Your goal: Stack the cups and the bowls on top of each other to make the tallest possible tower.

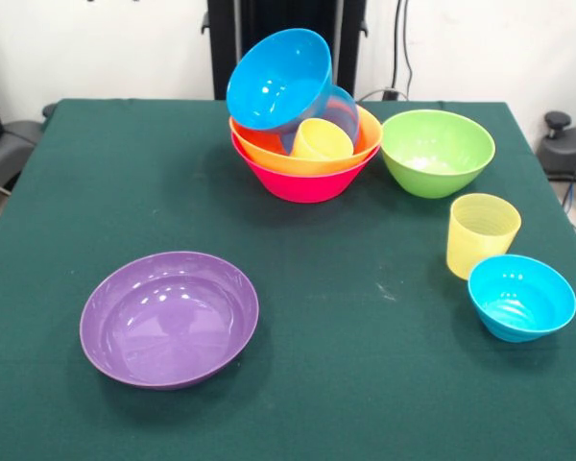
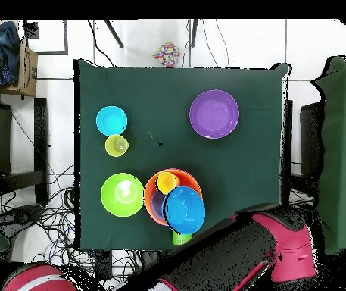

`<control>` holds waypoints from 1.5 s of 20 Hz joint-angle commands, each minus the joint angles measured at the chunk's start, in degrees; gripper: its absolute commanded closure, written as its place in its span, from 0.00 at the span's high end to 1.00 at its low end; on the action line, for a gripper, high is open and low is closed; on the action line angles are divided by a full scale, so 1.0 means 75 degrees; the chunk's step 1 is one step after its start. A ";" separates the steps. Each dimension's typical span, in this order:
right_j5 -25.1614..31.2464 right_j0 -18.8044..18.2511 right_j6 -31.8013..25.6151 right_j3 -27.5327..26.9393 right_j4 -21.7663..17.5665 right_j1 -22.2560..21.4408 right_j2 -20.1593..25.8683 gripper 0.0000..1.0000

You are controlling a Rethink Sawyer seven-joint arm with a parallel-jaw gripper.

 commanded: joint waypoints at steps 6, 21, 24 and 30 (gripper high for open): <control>-0.0242 -0.0216 -0.2078 -0.0217 -0.1333 -0.0205 0.0856 1.00; -0.0525 -0.0589 -0.0352 -0.1586 -0.1876 0.0182 0.1514 1.00; -0.0453 -0.0620 -0.0232 -0.1756 -0.1780 0.0300 0.1579 1.00; -0.0158 -0.0674 -0.0093 -0.1981 -0.1495 0.0517 0.1731 1.00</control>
